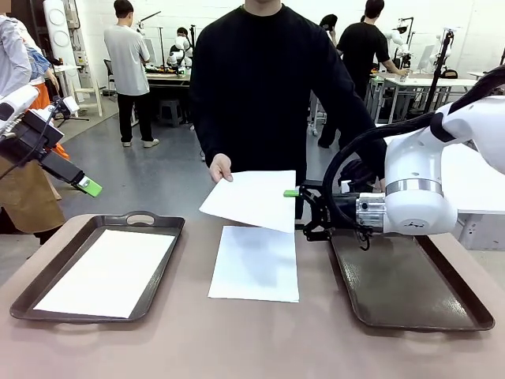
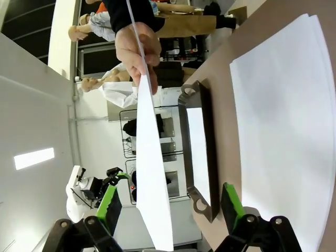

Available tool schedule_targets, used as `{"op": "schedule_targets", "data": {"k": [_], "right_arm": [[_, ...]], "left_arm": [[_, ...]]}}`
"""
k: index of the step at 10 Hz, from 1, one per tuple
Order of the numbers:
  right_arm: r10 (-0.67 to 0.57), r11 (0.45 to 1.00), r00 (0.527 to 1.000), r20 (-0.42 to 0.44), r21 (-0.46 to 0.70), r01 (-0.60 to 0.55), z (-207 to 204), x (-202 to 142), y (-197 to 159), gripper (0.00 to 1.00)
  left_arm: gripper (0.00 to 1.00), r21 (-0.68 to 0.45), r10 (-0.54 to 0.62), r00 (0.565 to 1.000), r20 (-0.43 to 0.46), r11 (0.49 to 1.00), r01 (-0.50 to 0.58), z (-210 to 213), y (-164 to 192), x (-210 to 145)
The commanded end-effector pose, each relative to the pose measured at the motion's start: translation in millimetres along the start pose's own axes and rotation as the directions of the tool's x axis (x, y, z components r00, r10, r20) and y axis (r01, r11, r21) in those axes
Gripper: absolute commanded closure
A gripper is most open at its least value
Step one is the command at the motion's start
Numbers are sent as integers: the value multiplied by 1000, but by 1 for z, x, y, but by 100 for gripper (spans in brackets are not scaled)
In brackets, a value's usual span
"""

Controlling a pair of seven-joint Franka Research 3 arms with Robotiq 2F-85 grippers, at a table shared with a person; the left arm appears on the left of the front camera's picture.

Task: Sort the A4 documents.
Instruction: Receive the A4 Paper.

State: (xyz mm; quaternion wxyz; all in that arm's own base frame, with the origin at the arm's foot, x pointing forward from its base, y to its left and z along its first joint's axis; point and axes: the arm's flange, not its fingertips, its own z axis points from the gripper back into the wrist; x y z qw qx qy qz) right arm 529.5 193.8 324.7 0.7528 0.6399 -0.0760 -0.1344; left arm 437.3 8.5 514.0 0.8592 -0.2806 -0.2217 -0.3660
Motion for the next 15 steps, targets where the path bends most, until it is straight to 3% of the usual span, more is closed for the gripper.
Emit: {"op": "schedule_targets", "data": {"k": [1,4,9,15], "right_arm": [[-16,996,1000,-7,84,17,-9,11,-5,0],[9,987,995,-102,163,7,-16,17,-7,0],[89,985,990,-113,155,-71,-18,23,-2,3],[81,991,991,-108,113,-69,-20,37,-12,61]], "left_arm": [[0,-4,-10,1000,-2,1000,10,0,0,0],[0,-4,-10,1000,-2,1000,10,0,0,0],[0,-4,-10,1000,-2,1000,10,0,0,0],[0,-4,-10,1000,-2,1000,10,0,0,0]]}}
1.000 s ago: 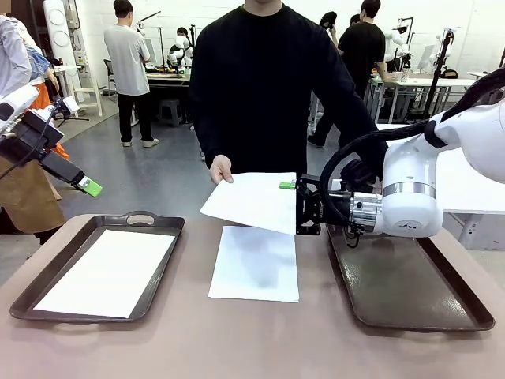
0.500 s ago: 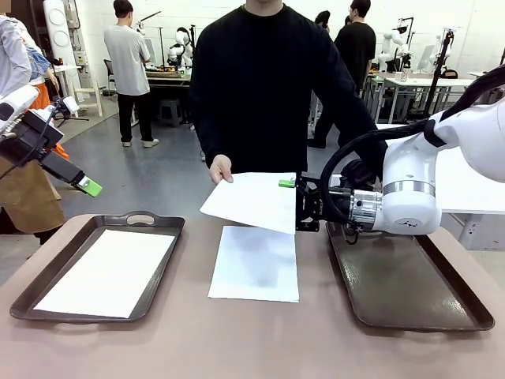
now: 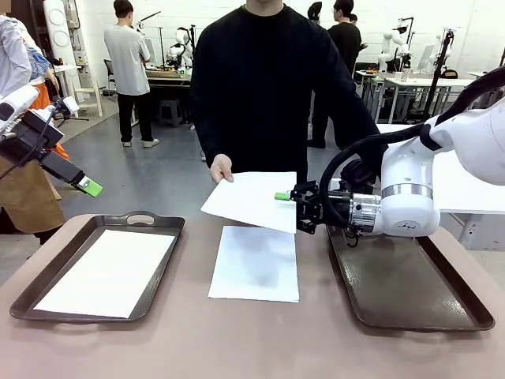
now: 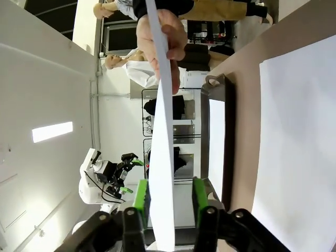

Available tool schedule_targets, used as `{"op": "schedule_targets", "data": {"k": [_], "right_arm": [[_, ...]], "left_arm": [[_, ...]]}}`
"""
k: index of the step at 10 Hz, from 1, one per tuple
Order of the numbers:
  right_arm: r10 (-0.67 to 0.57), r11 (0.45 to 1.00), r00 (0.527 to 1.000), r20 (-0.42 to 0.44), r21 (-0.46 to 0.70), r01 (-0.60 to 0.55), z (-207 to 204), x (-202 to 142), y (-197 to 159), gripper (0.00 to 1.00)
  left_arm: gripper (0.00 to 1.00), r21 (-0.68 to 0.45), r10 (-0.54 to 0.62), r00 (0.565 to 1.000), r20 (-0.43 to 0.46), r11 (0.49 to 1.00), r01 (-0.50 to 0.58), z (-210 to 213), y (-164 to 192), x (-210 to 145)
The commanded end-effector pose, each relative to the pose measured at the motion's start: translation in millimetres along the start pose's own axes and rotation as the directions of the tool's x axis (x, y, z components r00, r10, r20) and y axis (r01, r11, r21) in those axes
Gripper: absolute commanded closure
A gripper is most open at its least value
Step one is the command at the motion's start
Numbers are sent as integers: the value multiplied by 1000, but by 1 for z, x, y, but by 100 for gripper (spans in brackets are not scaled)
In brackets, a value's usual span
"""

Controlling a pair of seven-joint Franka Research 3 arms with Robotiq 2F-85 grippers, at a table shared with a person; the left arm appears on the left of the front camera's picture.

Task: Sort the A4 documents.
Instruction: Receive the A4 Paper.

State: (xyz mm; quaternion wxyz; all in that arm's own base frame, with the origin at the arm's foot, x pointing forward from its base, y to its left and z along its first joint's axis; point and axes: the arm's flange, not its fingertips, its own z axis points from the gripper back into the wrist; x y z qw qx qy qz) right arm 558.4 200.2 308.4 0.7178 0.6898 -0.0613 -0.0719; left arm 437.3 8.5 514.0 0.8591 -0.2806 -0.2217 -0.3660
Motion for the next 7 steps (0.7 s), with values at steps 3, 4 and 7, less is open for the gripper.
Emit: {"op": "schedule_targets", "data": {"k": [3,4,7], "right_arm": [[3,1000,1000,15,-18,-2,0,20,-3,90],[0,1000,1000,18,-19,0,0,21,-3,100],[1,1000,1000,15,-22,-1,1,23,-4,100]], "left_arm": [[0,-4,-10,1000,-2,1000,10,0,0,0],[0,-4,-10,1000,-2,1000,10,0,0,0],[0,-4,-10,1000,-2,1000,10,0,0,0]]}}
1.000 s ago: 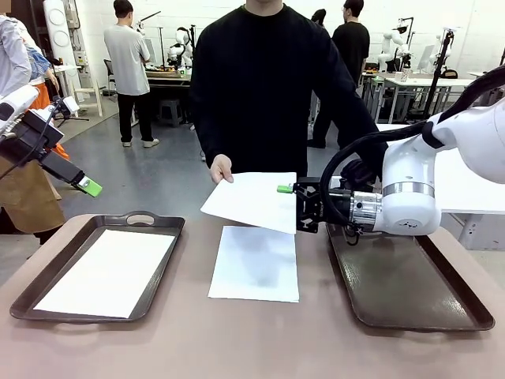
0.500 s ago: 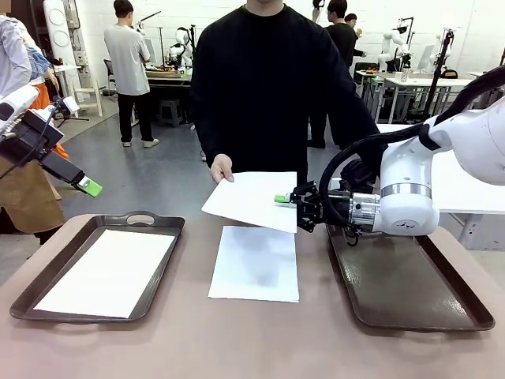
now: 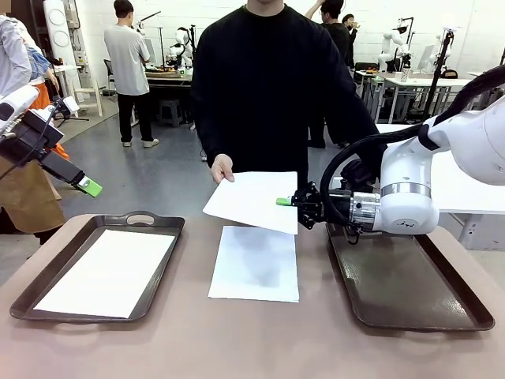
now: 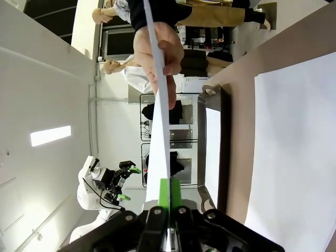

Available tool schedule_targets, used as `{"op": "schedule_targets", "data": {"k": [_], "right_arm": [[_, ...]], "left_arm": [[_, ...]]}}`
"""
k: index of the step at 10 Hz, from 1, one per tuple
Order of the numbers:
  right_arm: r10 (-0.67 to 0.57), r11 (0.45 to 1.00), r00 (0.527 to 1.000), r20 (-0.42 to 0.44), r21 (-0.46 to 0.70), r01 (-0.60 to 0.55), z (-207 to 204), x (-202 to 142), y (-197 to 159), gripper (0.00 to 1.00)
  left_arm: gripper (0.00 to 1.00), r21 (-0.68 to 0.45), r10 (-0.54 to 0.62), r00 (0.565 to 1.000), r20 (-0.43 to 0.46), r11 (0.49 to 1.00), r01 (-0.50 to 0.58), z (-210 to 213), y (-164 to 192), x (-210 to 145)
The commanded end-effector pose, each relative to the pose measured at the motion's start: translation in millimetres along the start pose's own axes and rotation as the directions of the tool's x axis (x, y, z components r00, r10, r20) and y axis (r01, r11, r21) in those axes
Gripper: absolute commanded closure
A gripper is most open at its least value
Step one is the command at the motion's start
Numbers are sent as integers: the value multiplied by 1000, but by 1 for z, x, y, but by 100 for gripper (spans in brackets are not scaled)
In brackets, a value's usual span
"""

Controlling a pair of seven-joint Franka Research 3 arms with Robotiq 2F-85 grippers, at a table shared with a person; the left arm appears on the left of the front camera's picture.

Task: Sort the A4 documents.
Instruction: Receive the A4 Paper.

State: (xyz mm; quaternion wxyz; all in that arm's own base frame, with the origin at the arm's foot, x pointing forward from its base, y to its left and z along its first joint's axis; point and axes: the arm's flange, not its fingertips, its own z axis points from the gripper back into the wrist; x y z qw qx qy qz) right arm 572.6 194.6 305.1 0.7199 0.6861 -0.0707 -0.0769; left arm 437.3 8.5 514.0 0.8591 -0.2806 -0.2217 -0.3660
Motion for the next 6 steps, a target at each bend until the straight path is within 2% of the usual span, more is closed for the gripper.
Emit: {"op": "schedule_targets", "data": {"k": [1,5,6], "right_arm": [[-3,1000,1000,-9,-15,3,-3,8,0,100],[14,1000,998,-55,-25,-15,-6,2,4,100],[1,1000,1000,-4,-1,-1,-1,-1,0,100]], "left_arm": [[0,-4,-10,1000,-2,1000,10,0,0,0],[0,-4,-10,1000,-2,1000,10,0,0,0],[0,-4,-10,1000,-2,1000,10,0,0,0]]}}
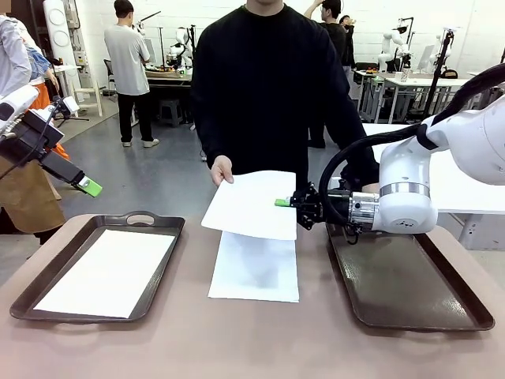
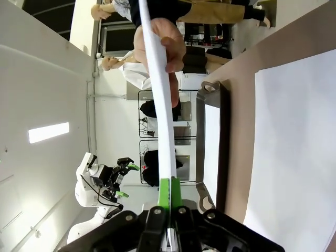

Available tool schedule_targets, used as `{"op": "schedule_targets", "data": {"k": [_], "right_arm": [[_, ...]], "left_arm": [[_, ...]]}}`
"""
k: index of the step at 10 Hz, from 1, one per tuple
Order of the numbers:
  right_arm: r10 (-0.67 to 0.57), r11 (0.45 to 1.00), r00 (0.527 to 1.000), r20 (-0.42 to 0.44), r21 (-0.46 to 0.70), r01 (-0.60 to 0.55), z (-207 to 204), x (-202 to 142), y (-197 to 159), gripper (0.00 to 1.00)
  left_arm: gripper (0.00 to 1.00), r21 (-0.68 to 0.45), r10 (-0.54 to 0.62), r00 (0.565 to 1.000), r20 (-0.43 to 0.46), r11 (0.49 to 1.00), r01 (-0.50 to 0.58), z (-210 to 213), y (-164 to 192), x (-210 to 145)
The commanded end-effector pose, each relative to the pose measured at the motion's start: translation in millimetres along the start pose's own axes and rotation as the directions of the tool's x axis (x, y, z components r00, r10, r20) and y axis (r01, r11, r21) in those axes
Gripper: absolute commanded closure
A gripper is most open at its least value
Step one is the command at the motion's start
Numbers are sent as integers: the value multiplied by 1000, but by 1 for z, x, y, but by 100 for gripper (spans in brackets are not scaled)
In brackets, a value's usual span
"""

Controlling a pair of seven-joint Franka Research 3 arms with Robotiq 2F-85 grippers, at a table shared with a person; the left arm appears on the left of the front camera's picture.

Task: Sort the A4 documents.
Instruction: Receive the A4 Paper, then place the A4 Paper in the designated Handle tray.

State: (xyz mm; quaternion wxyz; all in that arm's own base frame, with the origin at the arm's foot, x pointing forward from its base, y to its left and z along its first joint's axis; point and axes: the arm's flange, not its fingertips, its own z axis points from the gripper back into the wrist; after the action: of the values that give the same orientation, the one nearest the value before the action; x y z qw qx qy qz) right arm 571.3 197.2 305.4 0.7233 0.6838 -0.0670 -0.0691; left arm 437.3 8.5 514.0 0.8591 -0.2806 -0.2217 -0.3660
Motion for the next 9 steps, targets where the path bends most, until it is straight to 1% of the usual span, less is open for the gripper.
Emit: {"op": "schedule_targets", "data": {"k": [1,9], "right_arm": [[-6,1000,1000,12,7,6,1,1,0,100],[-6,1000,1000,12,7,6,1,1,0,100]], "left_arm": [[0,-4,-10,1000,-2,1000,10,0,0,0],[0,-4,-10,1000,-2,1000,10,0,0,0]]}}
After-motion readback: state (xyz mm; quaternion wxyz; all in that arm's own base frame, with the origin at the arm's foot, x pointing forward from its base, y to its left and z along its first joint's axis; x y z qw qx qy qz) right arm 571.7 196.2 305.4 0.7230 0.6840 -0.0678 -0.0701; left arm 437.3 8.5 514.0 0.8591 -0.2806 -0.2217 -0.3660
